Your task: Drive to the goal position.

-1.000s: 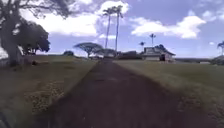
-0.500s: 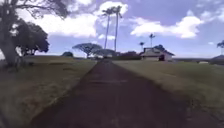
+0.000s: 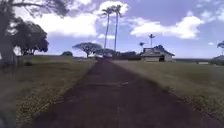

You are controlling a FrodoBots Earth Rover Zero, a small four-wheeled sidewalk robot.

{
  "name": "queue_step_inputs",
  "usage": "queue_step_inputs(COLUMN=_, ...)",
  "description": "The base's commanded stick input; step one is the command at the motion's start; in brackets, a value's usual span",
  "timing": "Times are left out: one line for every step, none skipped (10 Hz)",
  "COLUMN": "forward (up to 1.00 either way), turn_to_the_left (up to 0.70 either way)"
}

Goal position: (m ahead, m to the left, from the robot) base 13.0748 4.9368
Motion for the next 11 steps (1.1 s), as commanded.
queue_step_inputs(forward=0.5, turn_to_the_left=0.0)
queue_step_inputs(forward=0.5, turn_to_the_left=0.0)
queue_step_inputs(forward=0.5, turn_to_the_left=0.0)
queue_step_inputs(forward=0.5, turn_to_the_left=0.0)
queue_step_inputs(forward=0.5, turn_to_the_left=0.0)
queue_step_inputs(forward=0.5, turn_to_the_left=0.0)
queue_step_inputs(forward=0.5, turn_to_the_left=0.0)
queue_step_inputs(forward=0.5, turn_to_the_left=0.0)
queue_step_inputs(forward=0.5, turn_to_the_left=0.0)
queue_step_inputs(forward=0.5, turn_to_the_left=0.0)
queue_step_inputs(forward=0.5, turn_to_the_left=0.0)
